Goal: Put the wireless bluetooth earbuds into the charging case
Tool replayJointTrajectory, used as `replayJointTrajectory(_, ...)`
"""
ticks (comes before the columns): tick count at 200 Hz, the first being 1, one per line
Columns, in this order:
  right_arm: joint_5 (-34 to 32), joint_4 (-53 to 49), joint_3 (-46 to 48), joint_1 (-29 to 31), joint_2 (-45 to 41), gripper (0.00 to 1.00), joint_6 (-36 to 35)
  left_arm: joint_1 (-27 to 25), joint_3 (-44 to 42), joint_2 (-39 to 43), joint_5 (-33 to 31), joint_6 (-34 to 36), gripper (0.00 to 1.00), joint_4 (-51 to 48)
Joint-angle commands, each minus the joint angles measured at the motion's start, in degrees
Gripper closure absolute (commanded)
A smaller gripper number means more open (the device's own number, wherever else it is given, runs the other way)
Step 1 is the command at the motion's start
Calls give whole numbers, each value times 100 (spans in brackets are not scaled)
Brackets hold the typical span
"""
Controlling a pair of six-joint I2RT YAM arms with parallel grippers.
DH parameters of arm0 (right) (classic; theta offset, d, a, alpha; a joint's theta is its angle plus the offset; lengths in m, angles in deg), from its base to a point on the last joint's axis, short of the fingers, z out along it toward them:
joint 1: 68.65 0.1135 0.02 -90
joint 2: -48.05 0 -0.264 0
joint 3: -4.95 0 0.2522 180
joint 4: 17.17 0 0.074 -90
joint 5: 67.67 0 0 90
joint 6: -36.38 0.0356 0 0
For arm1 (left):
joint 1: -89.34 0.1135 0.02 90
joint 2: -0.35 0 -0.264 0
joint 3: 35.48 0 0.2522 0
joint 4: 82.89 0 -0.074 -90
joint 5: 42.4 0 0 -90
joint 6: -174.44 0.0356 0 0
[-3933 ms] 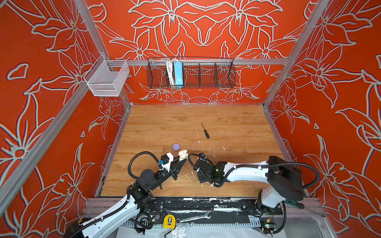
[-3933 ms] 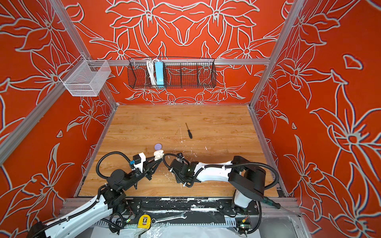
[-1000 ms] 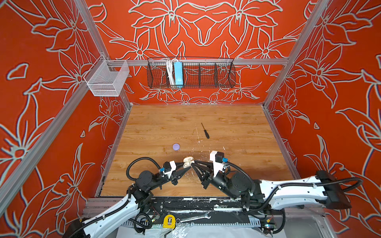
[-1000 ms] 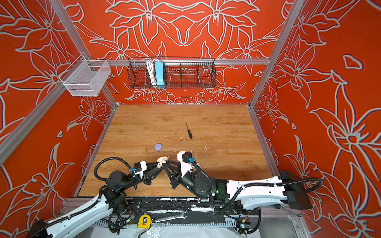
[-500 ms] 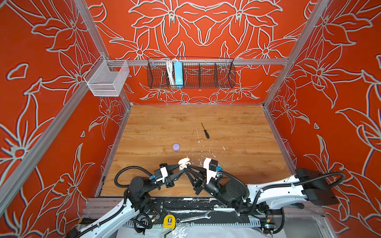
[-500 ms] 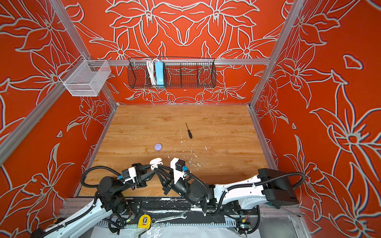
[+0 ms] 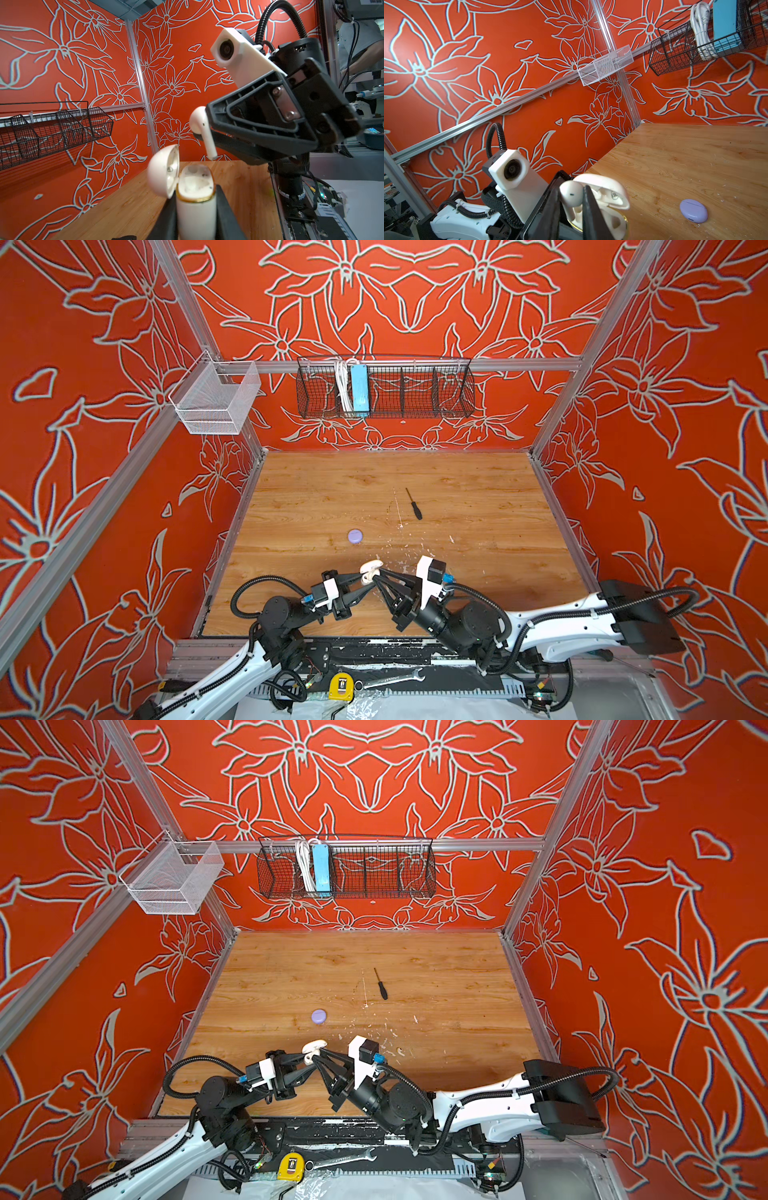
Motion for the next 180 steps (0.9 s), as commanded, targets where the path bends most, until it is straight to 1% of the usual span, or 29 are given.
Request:
replayJointTrajectory(1, -137, 202, -155, 29, 118, 83, -110, -69, -339, 75, -36, 77, 100, 50)
replayJointTrajectory(108, -547, 529, -354, 27, 635, 83, -304, -78, -322, 176, -164, 42, 100, -66)
replayJointTrajectory(180, -514, 861, -387, 29, 919, 83, -530, -78, -313, 233, -208, 8, 100, -128)
